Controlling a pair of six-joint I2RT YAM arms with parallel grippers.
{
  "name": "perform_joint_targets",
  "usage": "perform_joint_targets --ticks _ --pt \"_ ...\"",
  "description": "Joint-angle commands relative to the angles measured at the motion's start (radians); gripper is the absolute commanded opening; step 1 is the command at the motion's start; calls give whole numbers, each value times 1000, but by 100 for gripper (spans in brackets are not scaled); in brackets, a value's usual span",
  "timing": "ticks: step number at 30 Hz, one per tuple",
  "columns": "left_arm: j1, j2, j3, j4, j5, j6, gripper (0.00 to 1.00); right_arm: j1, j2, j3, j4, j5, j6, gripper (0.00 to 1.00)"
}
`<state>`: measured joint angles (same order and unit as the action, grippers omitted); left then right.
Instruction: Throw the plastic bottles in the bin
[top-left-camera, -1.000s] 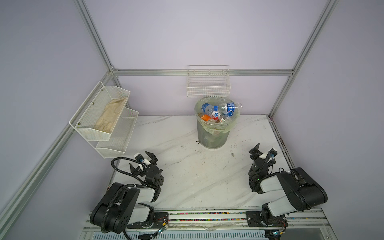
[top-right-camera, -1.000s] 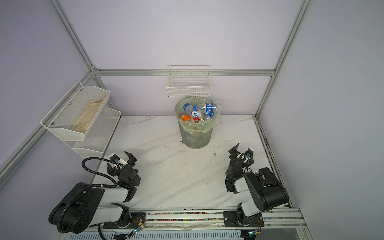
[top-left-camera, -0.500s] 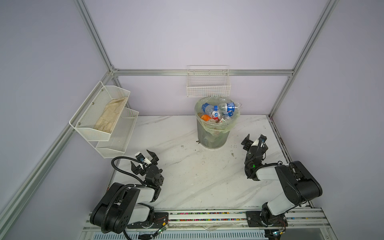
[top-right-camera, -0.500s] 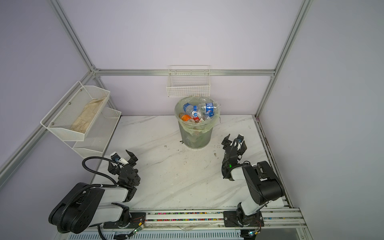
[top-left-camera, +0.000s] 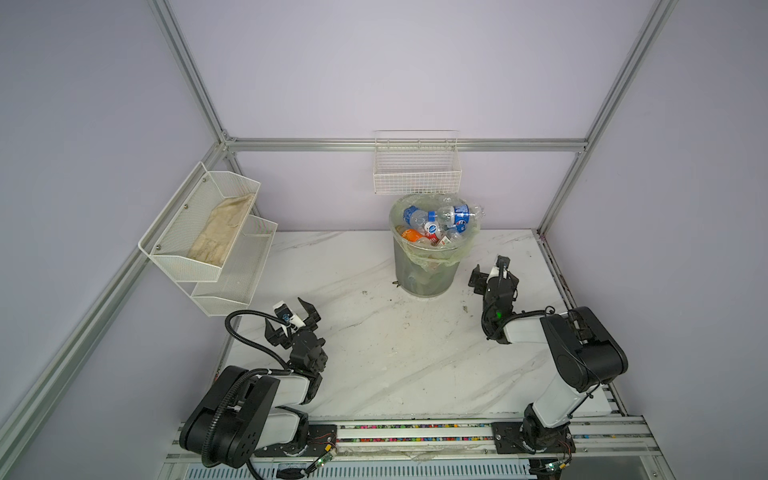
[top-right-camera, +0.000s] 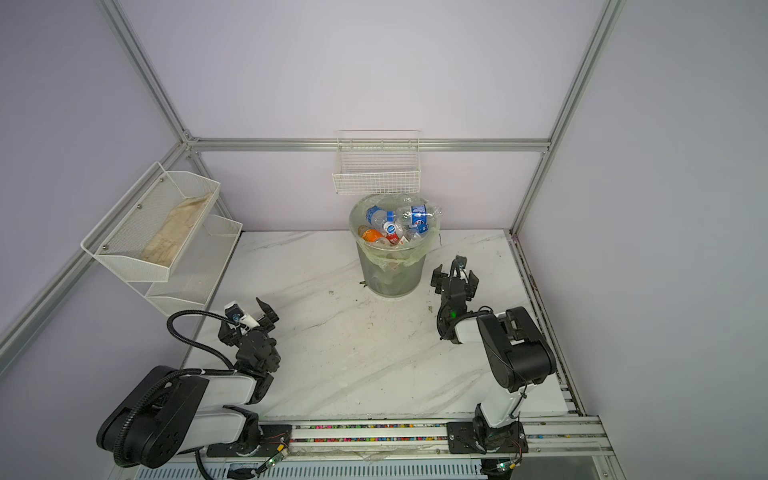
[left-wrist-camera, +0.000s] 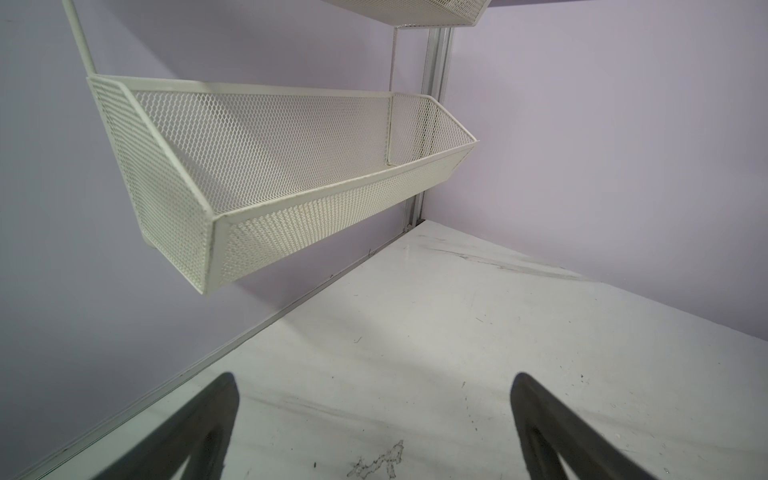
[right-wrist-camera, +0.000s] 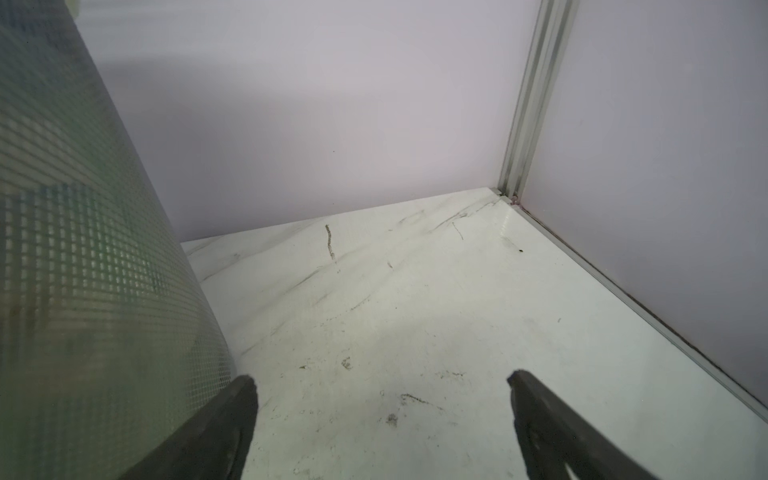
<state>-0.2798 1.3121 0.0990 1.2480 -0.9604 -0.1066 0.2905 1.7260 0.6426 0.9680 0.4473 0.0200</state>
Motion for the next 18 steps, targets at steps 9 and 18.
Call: perform_joint_targets --ticks 9,18 --pt "-4 12 31 1 48 77 100 -10 -10 2 -47 -52 -11 96" --pt "9 56 45 47 29 107 100 -223 -164 -358 467 -78 98 97"
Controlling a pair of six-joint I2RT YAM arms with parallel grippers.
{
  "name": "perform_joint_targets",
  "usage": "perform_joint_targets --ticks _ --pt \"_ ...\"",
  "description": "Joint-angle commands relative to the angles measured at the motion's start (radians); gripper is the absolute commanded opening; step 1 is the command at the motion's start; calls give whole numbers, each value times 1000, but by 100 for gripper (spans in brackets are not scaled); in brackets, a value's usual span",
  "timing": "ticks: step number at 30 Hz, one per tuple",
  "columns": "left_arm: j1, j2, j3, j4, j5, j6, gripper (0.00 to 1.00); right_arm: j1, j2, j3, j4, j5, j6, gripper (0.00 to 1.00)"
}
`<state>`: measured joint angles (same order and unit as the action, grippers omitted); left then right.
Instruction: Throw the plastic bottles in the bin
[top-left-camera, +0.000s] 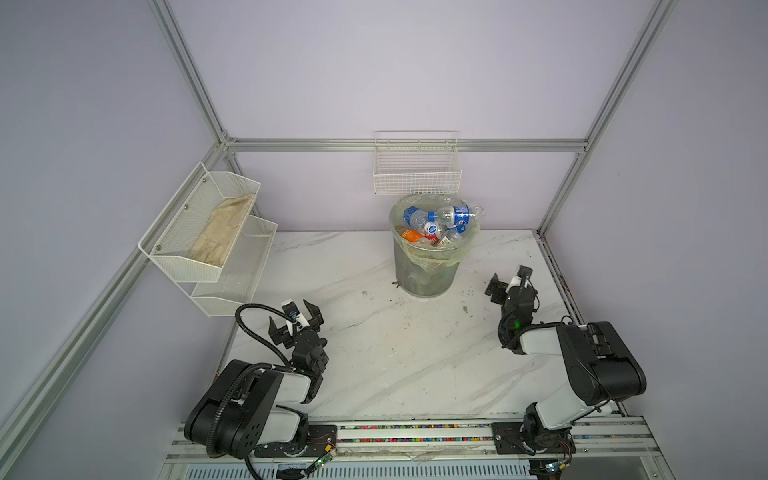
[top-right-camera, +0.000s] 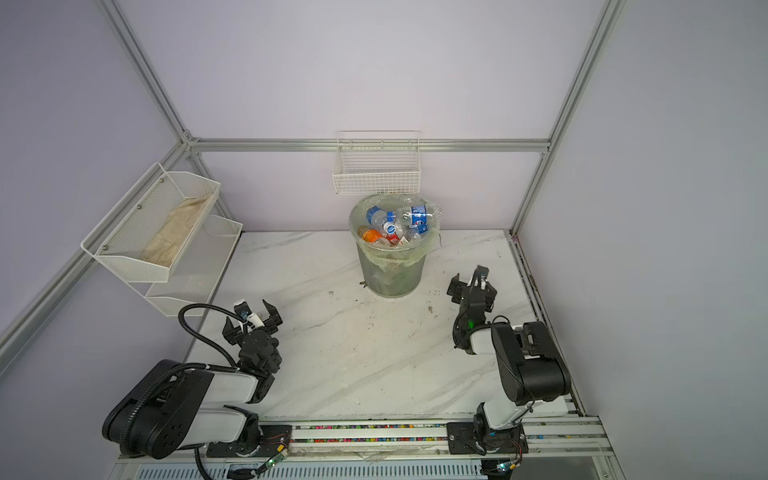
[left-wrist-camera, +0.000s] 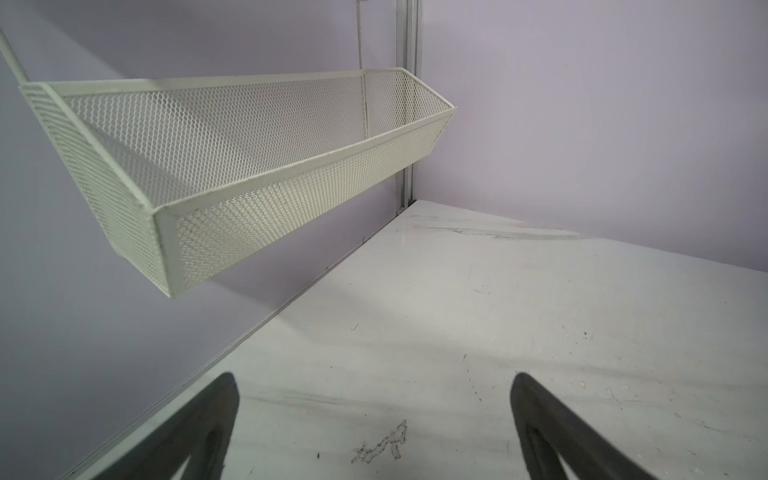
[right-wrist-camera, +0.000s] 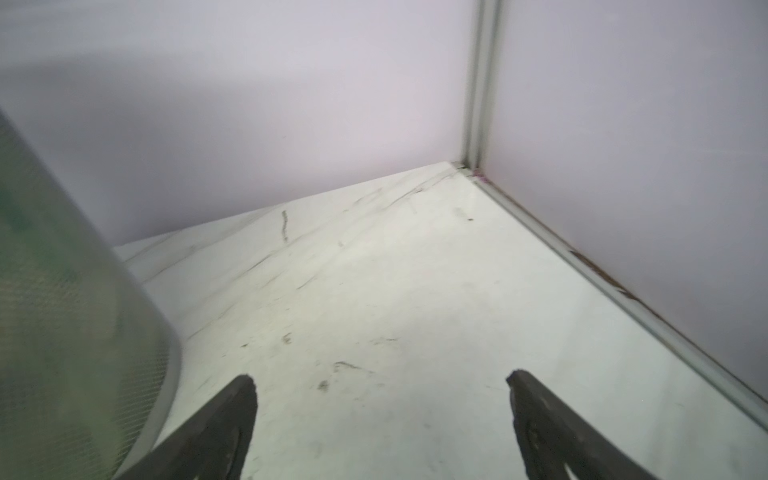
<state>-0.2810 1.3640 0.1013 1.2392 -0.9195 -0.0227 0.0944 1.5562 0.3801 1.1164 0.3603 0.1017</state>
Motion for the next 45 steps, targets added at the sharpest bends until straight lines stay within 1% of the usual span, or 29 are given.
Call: perform_joint_targets --ticks 1,3,4,5,6,7,8,10,13,15,16,19,21,23,26,29,30,31,32,35,36,37,38,39,40,41,43,44,45 --pt "13 6 43 57 -10 22 100 -31 51 -99 387 0 -16 97" --pt "27 13 36 57 6 1 100 -31 168 -107 526 -28 -49 97" --pt "54 36 23 86 42 -28 100 -31 222 -115 595 -40 -54 97" --pt "88 105 9 155 64 -52 100 -32 268 -122 677 -33 -60 97" --pt "107 164 0 264 89 -30 100 -31 262 -123 665 -34 -58 97" --pt "109 164 19 247 89 -5 100 -32 232 -115 596 -35 -50 97" --pt "106 147 14 220 133 10 100 -32 209 -97 517 -33 -29 97" --pt "106 145 4 230 142 0 100 -32 230 -67 516 -45 -60 97" --pt "106 144 -1 234 174 7 100 -28 205 -34 410 -47 -60 97" --pt "104 152 1 235 250 44 100 -15 225 -27 440 -40 -84 97" --pt "99 162 7 235 300 71 100 -2 221 -21 420 -33 -94 97" --pt "81 226 39 235 484 195 100 23 229 1 393 -28 -125 97" --pt "112 245 31 257 533 170 100 40 225 11 371 -5 -138 97" --pt "129 280 45 261 566 161 100 60 231 5 398 4 -161 97" --pt "140 285 49 264 569 155 100 114 246 -32 503 37 -224 97" --pt "141 285 49 264 569 156 100 150 302 -145 752 37 -245 98" --pt "140 285 49 265 569 154 100 166 287 -146 735 33 -259 97" --pt "140 285 49 264 568 154 100 168 294 -153 744 -20 -278 97" --pt "141 287 51 264 566 152 100 176 296 -151 750 -39 -303 97" --pt "163 296 90 222 543 132 100 176 301 -150 752 -50 -296 97" --pt "175 265 118 129 539 109 100 177 304 -147 752 -50 -297 97" --pt "195 239 165 -6 541 73 100 177 306 -145 752 -51 -296 97" --pt "216 220 231 -180 539 35 100 174 306 -142 752 -50 -295 97" --pt "227 210 297 -327 506 -12 100 173 309 -140 752 -46 -292 97" --pt "244 199 305 -367 531 -38 100 171 313 -134 752 -38 -288 97" --pt "247 201 297 -345 541 -38 100 169 315 -126 750 -21 -281 97" --pt "247 216 283 -288 546 -16 100 163 307 -89 692 64 -252 97" --pt "247 222 280 -273 544 -12 100 156 292 -59 620 94 -229 97" --pt "247 220 277 -269 547 -11 100 135 268 -12 495 112 -200 97"
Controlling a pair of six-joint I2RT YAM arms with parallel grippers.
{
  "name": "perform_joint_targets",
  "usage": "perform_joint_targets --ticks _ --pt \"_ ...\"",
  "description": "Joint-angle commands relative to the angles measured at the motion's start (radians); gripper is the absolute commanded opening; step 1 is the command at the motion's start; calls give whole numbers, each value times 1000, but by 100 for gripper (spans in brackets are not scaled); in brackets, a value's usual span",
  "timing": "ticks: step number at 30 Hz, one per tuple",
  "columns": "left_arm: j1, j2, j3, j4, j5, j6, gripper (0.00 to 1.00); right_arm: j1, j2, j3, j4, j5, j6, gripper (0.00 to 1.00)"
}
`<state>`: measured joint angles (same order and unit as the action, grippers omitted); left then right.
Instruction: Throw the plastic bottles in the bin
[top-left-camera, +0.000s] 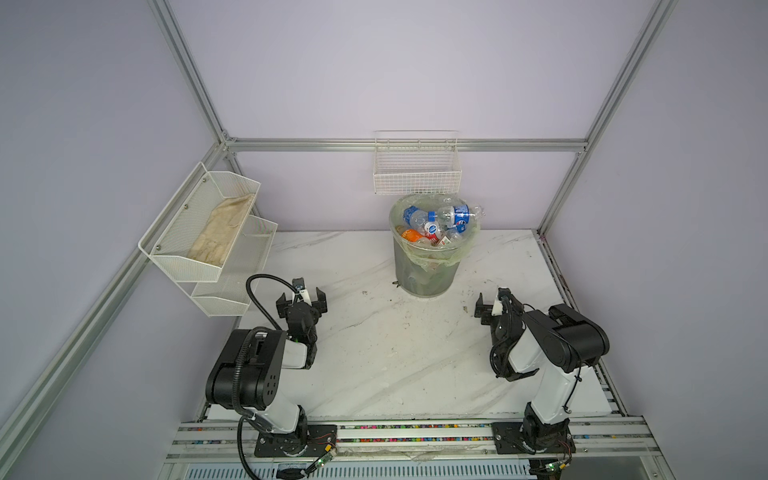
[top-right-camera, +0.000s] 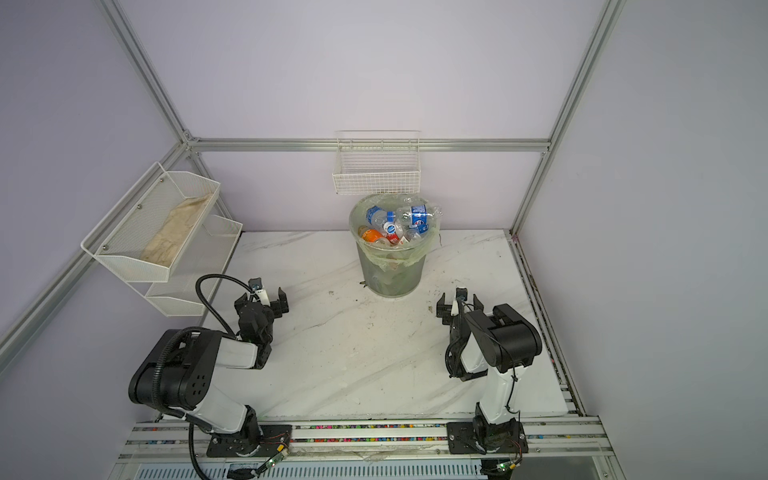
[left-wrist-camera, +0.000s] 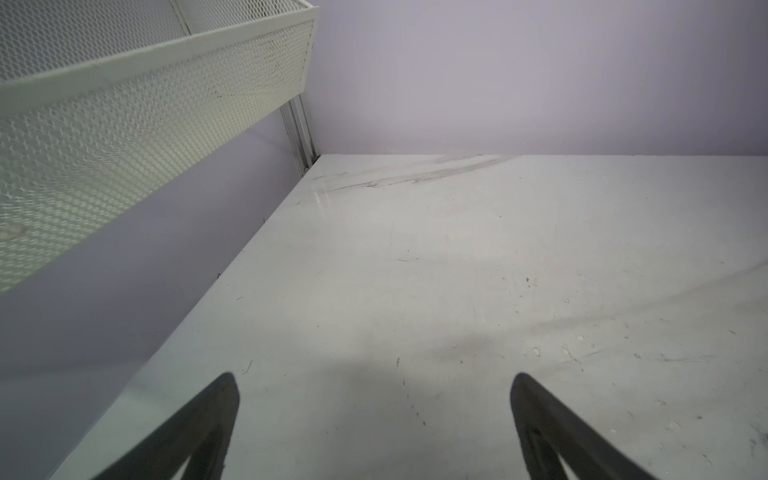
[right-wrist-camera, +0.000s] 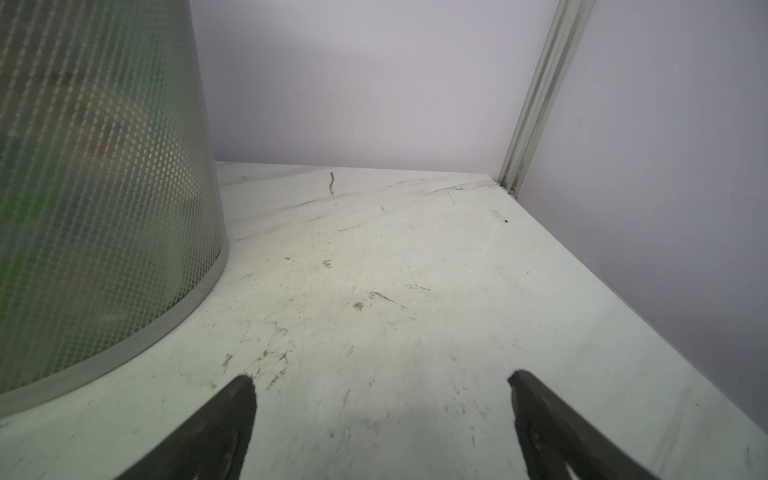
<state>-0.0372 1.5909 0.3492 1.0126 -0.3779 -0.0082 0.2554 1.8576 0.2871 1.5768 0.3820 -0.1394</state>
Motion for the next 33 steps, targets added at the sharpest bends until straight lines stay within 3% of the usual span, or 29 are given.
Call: perform_joint_targets --ticks 1,3,13,17,33 --pt "3 -8 28 -42 4 -25 100 -59 -51 148 -129 89 100 98" --pt "4 -13 17 -26 13 -21 100 -135 -75 169 -230 -21 159 98" --pt "1 -12 10 -11 16 -16 100 -136 -69 165 -200 -3 138 97" --pt "-44 -3 2 20 -79 -4 100 -136 -75 157 -190 -1 137 98" --pt "-42 -1 0 30 -76 -1 100 -136 -74 157 -189 -2 137 97"
